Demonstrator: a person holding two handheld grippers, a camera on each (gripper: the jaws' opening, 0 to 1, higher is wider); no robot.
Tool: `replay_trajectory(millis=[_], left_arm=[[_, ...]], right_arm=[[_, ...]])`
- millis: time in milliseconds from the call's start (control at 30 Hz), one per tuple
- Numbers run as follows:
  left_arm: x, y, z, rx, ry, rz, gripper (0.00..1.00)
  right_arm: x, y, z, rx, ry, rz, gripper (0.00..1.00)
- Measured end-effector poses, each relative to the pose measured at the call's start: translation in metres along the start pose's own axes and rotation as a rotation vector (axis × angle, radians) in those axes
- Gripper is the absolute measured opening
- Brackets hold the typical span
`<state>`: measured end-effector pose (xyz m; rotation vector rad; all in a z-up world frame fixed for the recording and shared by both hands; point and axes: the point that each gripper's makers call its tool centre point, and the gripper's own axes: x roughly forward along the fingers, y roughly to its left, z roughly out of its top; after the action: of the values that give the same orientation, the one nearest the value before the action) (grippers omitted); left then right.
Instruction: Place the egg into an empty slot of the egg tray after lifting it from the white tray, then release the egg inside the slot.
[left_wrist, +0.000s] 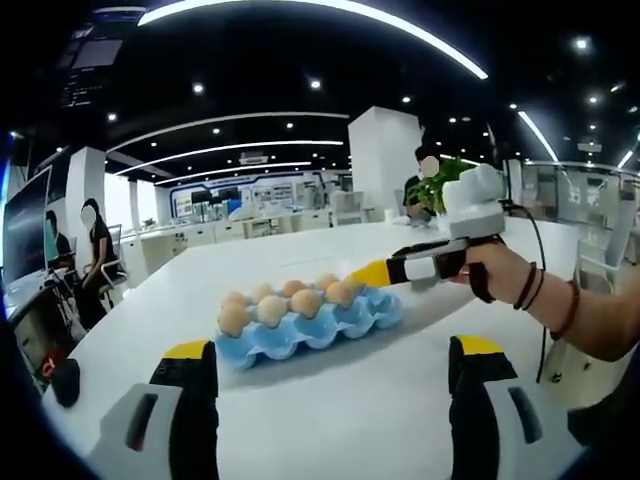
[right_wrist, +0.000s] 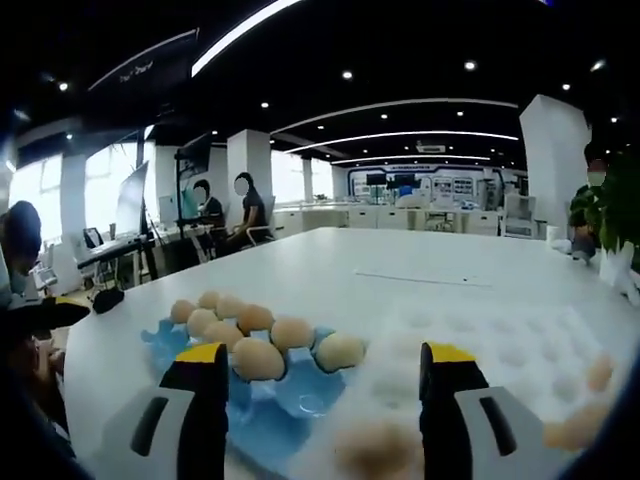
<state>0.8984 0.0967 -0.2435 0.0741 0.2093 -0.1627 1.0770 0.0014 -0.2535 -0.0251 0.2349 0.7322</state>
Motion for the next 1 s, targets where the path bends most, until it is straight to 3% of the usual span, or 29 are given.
replay_trajectory(millis=[467,1000], left_arm=[[0.006,-0.005,0.003,0.006,0.003,-0.013,0.97],[0.012,-0.017,0.005,0.019,0.003,-0.038,0.97]], right_arm=[[-0.02,-0.052,0.006,0.012,-0.013,-0.088,0.81],[-0.043,-0.09,0.0,-0.012,0.005,-0.16,0.8]])
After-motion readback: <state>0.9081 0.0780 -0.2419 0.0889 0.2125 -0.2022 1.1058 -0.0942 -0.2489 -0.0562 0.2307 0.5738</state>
